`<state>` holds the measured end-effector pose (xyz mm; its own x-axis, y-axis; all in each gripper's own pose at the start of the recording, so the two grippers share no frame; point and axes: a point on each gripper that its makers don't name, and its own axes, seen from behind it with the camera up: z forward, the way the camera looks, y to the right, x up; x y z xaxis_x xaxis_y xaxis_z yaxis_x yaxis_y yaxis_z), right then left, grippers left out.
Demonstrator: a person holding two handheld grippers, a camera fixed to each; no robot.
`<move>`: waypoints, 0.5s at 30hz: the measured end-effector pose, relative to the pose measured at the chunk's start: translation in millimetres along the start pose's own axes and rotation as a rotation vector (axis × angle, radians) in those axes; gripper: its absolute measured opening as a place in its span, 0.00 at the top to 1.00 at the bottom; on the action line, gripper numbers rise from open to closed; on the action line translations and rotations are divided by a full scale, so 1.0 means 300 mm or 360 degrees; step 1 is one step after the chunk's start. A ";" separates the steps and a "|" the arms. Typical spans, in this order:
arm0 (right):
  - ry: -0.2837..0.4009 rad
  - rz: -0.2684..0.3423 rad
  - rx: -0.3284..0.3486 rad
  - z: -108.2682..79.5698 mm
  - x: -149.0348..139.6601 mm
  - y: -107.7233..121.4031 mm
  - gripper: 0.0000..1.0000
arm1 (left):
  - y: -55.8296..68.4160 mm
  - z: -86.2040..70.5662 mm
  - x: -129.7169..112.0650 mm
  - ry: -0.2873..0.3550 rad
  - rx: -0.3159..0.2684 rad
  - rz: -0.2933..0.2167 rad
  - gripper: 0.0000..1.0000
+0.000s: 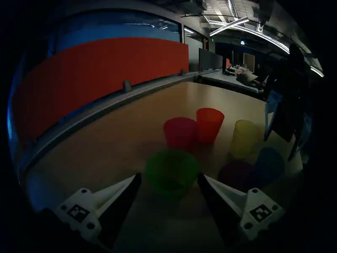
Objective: Pour water
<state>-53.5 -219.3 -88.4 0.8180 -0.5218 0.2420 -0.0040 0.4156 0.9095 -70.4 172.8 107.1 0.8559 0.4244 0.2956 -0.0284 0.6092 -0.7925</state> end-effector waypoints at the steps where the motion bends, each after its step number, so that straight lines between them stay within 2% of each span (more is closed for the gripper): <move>1: 0.0001 0.0001 0.0000 0.002 0.000 0.000 0.00 | 0.000 0.004 0.001 -0.0001 0.0000 0.0002 0.00; 15: -0.0006 0.0000 0.0007 0.025 -0.003 -0.003 0.00 | 0.011 0.049 0.001 -0.0004 -0.0035 0.0021 0.00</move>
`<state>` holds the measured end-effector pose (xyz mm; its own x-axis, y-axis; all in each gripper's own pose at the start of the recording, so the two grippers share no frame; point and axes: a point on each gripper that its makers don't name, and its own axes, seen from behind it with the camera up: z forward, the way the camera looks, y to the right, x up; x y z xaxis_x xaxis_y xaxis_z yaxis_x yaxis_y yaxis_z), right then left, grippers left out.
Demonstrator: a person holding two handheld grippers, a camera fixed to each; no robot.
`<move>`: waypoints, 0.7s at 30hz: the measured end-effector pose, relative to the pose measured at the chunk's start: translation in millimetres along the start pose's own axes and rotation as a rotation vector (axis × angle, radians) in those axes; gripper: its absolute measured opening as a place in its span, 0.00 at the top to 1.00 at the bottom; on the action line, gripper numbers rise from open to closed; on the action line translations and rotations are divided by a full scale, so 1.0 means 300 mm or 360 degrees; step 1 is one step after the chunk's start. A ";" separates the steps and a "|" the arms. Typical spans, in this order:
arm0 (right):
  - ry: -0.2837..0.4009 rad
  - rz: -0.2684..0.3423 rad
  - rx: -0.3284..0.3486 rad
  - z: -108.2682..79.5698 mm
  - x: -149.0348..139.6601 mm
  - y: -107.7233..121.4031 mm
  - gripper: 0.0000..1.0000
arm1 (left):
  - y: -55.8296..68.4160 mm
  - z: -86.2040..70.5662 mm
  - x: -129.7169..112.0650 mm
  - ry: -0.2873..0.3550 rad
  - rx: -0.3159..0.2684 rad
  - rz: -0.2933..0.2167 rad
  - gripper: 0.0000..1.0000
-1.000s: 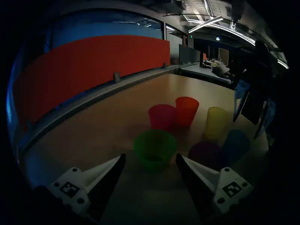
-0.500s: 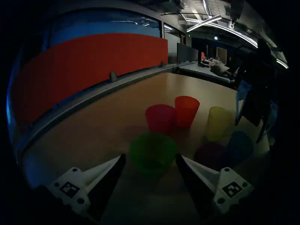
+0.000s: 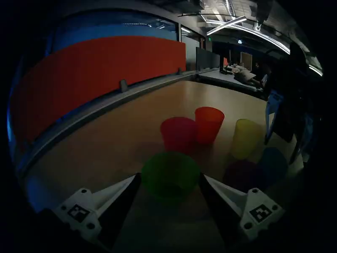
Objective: Pour water
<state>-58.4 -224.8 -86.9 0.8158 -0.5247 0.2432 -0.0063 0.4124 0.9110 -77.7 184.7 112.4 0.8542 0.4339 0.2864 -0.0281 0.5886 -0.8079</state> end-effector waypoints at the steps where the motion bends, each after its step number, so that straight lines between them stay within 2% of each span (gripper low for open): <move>1: 0.0000 0.0001 -0.0001 0.000 0.000 0.001 0.00 | 0.000 0.003 0.001 0.0000 0.0001 0.0001 0.00; 6: 0.0001 0.0002 -0.0003 0.002 0.000 0.002 0.00 | 0.000 0.012 0.002 0.0001 0.0000 -0.0004 0.02; 10: 0.0002 0.0001 -0.0002 0.004 0.002 0.001 0.00 | 0.001 0.014 -0.001 0.0002 -0.0005 -0.0022 0.12; 21: -0.0002 -0.0008 -0.0007 0.019 0.001 0.004 0.00 | -0.005 0.012 -0.003 0.0000 0.0001 -0.0030 0.13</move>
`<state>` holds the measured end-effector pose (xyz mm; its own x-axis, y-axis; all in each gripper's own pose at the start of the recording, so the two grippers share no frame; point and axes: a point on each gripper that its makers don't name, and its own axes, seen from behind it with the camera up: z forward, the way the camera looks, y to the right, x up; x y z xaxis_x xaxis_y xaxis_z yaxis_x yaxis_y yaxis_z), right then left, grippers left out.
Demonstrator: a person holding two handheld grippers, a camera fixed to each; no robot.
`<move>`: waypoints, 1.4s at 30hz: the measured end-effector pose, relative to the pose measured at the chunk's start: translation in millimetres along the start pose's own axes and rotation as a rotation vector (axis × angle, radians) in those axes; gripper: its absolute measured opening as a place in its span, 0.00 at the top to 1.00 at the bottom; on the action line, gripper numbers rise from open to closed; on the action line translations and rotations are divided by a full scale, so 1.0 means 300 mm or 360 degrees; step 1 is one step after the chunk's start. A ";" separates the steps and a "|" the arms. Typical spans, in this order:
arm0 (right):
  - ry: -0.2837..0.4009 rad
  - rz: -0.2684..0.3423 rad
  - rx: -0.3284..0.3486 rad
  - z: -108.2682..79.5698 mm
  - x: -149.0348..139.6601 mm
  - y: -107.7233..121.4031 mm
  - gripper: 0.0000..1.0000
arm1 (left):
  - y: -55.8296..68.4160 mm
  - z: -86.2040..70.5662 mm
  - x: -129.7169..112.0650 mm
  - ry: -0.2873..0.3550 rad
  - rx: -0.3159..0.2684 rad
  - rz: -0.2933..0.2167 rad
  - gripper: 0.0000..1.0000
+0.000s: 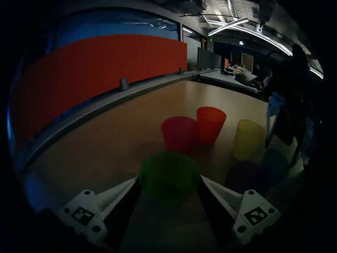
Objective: Pour water
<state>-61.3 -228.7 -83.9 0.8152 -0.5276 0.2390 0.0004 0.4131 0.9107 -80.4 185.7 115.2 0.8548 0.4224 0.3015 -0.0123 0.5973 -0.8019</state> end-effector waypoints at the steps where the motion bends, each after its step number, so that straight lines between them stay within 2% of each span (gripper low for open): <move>1: -0.0002 0.0000 -0.0002 0.004 -0.002 0.001 0.00 | 0.000 -0.001 0.001 0.0001 0.0001 0.0001 0.13; 24: -0.0001 -0.0034 -0.0007 0.093 -0.007 -0.001 0.00 | -0.017 -0.032 0.029 0.0025 0.0031 0.0021 0.13; 34: -0.0008 -0.0056 -0.0015 0.104 -0.009 -0.003 0.00 | -0.028 -0.043 0.031 0.0029 0.0048 0.0025 0.13; 38: -0.0013 -0.0072 -0.0031 0.106 -0.013 0.002 0.05 | -0.030 -0.047 0.034 0.0035 0.0052 0.0022 0.13; 42: -0.0010 -0.0082 -0.0033 0.108 -0.013 0.002 0.06 | -0.029 -0.053 0.037 0.0040 0.0054 0.0021 0.13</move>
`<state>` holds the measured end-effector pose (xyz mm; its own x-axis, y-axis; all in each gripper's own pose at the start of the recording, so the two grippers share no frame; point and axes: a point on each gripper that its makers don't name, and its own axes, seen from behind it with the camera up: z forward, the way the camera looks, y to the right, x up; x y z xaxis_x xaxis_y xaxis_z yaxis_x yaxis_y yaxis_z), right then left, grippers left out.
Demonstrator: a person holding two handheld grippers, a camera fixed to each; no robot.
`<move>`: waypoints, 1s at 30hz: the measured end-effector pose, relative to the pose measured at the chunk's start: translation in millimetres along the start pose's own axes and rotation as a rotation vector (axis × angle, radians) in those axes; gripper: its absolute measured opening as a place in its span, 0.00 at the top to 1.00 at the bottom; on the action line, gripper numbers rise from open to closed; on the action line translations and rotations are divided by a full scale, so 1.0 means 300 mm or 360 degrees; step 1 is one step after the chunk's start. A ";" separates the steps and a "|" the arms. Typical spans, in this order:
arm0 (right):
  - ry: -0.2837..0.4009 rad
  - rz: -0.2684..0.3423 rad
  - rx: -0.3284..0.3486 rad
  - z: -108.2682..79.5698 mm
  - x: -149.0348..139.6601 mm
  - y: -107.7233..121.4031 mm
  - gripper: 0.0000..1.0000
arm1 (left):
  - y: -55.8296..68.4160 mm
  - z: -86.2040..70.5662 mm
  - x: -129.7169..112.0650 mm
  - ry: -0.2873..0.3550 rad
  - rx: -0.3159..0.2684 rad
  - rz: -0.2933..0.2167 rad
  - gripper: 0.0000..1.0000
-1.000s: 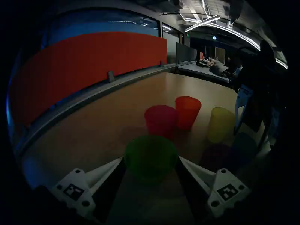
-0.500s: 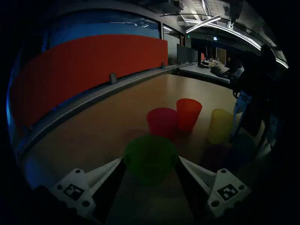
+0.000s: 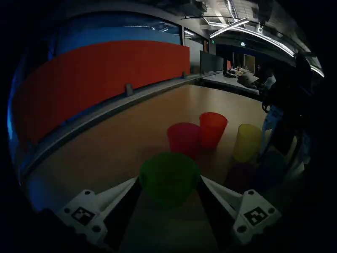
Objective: Pour water
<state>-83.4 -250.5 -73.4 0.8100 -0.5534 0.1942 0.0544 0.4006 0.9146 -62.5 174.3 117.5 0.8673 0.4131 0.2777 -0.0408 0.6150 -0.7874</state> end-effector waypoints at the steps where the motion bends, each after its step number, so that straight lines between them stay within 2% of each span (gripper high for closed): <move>1: 0.0002 0.0000 0.0003 -0.001 0.001 -0.001 0.06 | 0.000 -0.002 0.000 0.0001 0.0002 0.0001 0.13; 12: 0.0035 -0.0013 0.0003 -0.017 0.017 -0.018 0.06 | -0.003 -0.036 0.018 0.0015 0.0024 0.0006 0.13; 24: 0.0170 0.0065 -0.0047 -0.092 0.114 -0.001 0.07 | 0.019 -0.103 0.084 0.0078 0.0044 0.0011 0.13; 30: 0.0231 0.0063 -0.0088 -0.141 0.164 0.005 0.07 | 0.020 -0.162 0.141 0.0159 0.0065 -0.0031 0.13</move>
<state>-18.7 -246.2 -77.4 0.8876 -0.4269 0.1728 0.0496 0.4616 0.8857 -1.9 162.8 97.8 0.9132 0.3332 0.2346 -0.0421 0.6498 -0.7590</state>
